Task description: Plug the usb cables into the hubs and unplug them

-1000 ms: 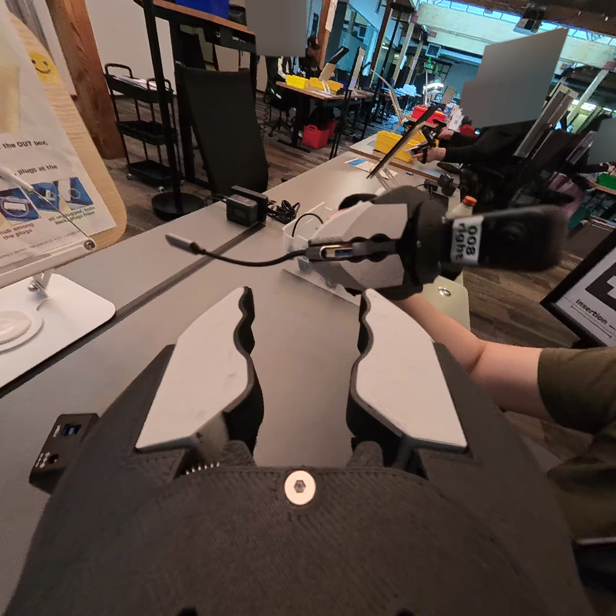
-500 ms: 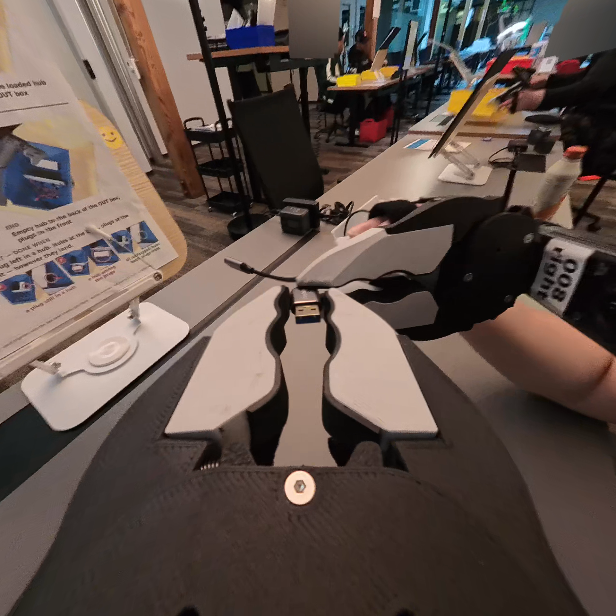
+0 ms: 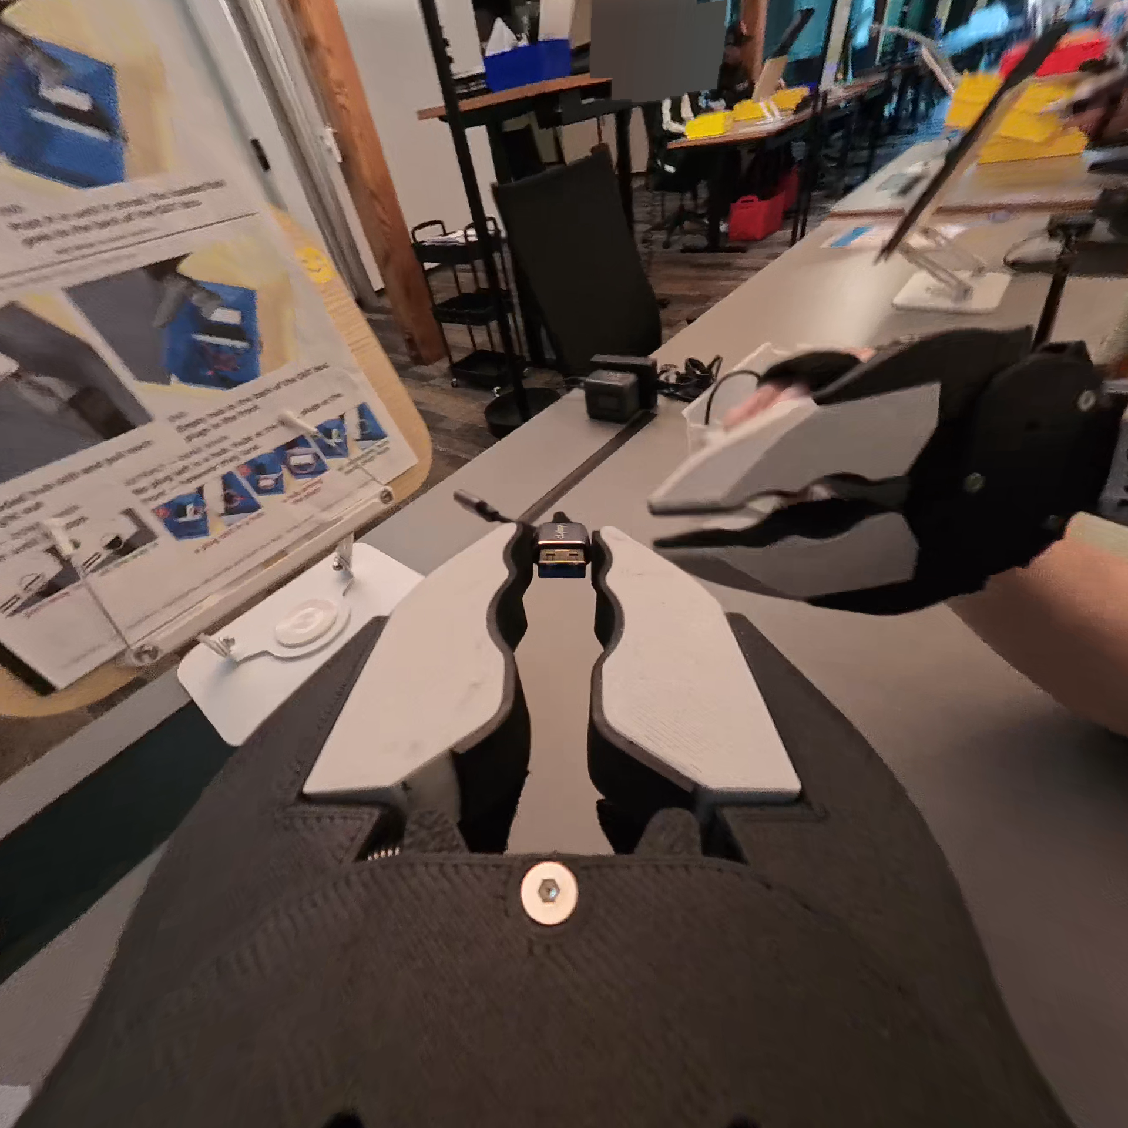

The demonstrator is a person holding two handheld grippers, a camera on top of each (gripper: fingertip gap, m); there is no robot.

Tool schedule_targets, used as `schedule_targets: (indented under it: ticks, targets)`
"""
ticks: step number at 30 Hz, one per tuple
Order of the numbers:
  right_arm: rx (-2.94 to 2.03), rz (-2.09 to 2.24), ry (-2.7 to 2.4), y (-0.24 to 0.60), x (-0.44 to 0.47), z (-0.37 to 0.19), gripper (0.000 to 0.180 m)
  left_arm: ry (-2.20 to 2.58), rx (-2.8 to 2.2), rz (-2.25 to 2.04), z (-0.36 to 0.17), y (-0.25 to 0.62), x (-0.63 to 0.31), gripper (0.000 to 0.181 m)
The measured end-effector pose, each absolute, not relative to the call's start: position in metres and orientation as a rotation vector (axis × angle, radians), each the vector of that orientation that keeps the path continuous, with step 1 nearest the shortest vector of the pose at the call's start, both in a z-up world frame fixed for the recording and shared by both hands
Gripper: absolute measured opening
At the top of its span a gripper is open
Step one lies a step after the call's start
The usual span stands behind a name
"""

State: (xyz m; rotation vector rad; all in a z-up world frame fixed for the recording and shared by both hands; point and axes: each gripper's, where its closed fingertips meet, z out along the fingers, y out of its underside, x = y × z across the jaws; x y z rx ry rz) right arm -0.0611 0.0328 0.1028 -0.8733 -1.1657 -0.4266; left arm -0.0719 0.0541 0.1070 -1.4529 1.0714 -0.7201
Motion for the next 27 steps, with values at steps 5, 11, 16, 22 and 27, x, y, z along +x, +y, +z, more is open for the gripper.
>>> schedule_targets:
  ticks: [5, 11, 16, 22, 27]
  targets:
    - [-1.196, 0.292, -1.254, 0.021, -0.106, 0.062, 0.013, 0.975, -1.439, -0.936, 0.124, 0.057, -0.087, 0.017]
    - [-1.284, 0.895, -0.872, 0.044, -0.128, 0.053, 0.045, 1.079, -1.280, -1.262, 0.146, 0.008, -0.076, 0.016]
    - [-0.920, 1.184, -0.754, 0.011, -0.086, 0.113, 0.055, 1.178, -1.196, -1.472, 0.151, -0.017, -0.073, 0.017]
    - [-0.814, 1.152, -0.839, -0.016, -0.068, 0.140, 0.030, 1.251, -1.146, -1.321, 0.143, -0.016, -0.070, 0.017]
    - [-0.908, 1.161, -0.842, -0.012, -0.068, 0.142, 0.021, 1.288, -1.139, -1.248, 0.139, -0.015, -0.070, 0.016]
